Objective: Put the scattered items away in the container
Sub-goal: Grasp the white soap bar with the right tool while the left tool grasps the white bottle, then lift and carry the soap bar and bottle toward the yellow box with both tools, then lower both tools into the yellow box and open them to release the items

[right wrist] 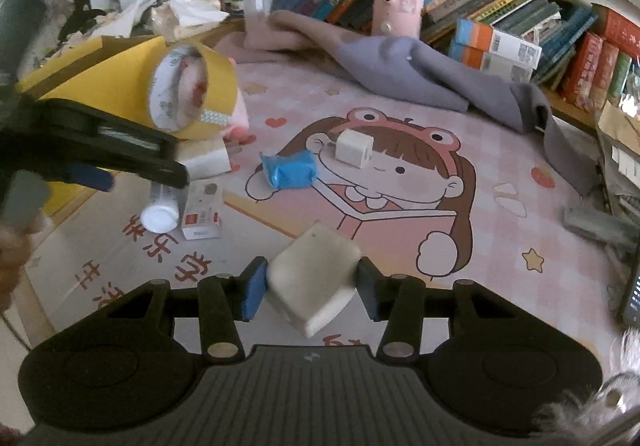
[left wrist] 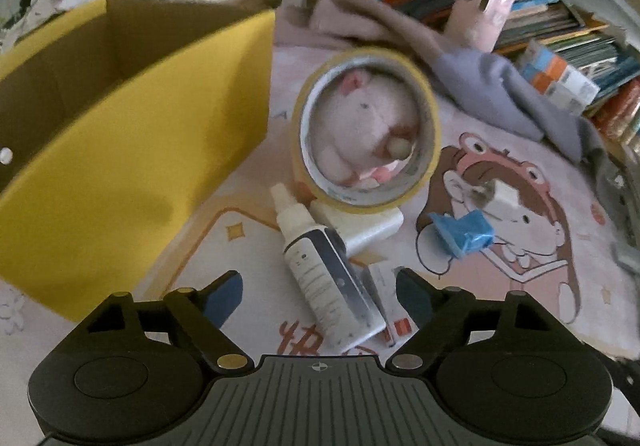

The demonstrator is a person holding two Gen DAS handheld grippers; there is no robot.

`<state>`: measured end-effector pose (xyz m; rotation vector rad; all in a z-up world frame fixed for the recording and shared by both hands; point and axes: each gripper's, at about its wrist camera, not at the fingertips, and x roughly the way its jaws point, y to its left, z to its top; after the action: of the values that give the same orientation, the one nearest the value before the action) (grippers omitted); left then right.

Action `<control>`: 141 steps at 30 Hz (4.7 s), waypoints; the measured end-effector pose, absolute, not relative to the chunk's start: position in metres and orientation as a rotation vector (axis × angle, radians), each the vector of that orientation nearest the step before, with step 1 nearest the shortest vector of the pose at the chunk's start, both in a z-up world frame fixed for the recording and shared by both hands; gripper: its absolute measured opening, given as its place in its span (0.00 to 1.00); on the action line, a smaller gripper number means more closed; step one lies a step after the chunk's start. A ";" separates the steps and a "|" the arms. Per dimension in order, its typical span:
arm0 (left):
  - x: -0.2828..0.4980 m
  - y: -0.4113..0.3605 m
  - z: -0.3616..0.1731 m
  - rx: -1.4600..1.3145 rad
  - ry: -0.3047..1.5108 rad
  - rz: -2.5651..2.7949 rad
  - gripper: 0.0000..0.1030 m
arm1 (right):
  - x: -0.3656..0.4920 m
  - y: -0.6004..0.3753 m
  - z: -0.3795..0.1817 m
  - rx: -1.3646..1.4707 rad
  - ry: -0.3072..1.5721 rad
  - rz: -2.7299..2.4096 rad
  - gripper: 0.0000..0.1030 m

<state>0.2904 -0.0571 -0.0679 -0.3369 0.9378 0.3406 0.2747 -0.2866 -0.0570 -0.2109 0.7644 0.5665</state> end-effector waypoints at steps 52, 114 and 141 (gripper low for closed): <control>0.192 -0.009 -0.036 -0.785 0.852 -0.009 0.30 | 0.230 -0.277 -0.012 -0.096 0.763 0.452 0.43; 0.034 0.190 0.032 -0.514 0.572 -0.107 0.30 | 0.063 -0.026 0.042 -0.217 0.573 0.630 0.42; 0.197 0.194 0.012 -0.430 0.620 -0.014 0.30 | 0.250 0.032 0.019 -0.335 0.615 0.687 0.41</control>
<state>0.1969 0.1937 0.0117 -0.4302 0.6199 -0.0135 0.2503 0.0316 0.0187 -0.3352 0.6153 0.6869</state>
